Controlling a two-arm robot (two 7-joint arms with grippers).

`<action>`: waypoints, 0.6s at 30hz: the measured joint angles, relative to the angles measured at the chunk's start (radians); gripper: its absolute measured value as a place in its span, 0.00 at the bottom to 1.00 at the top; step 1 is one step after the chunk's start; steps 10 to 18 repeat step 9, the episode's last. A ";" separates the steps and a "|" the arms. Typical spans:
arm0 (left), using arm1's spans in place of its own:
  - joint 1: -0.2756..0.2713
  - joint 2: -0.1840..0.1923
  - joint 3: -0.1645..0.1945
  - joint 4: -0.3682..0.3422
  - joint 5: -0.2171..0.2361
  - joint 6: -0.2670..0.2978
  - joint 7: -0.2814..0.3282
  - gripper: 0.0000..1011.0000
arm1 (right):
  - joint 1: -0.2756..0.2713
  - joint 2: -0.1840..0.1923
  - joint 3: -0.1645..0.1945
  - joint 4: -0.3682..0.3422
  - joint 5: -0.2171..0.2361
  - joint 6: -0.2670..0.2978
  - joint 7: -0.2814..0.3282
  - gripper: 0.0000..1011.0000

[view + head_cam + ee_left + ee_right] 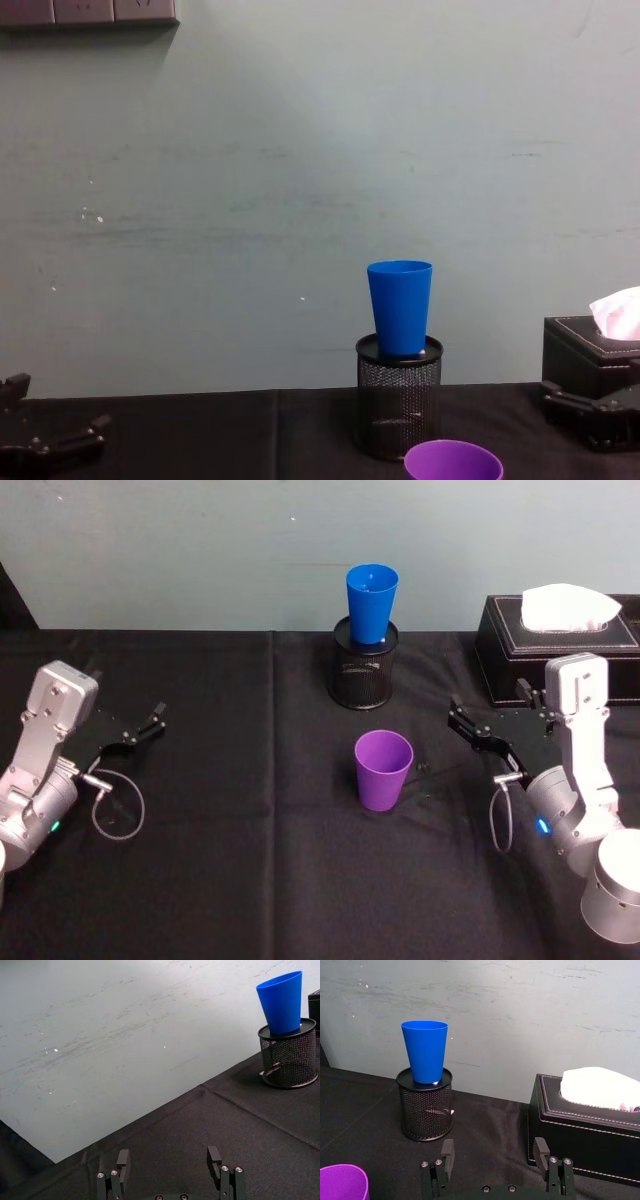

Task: Pick up one cup with a gripper and tap it against the other cup.

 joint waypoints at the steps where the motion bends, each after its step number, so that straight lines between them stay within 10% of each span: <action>1: 0.000 0.000 0.000 0.000 0.000 0.000 0.000 0.99 | 0.000 0.000 0.000 0.000 0.000 0.000 0.000 0.99; 18: 0.000 0.000 0.000 0.000 0.000 0.000 0.000 0.99 | 0.000 0.000 0.000 0.000 0.000 0.000 0.000 0.99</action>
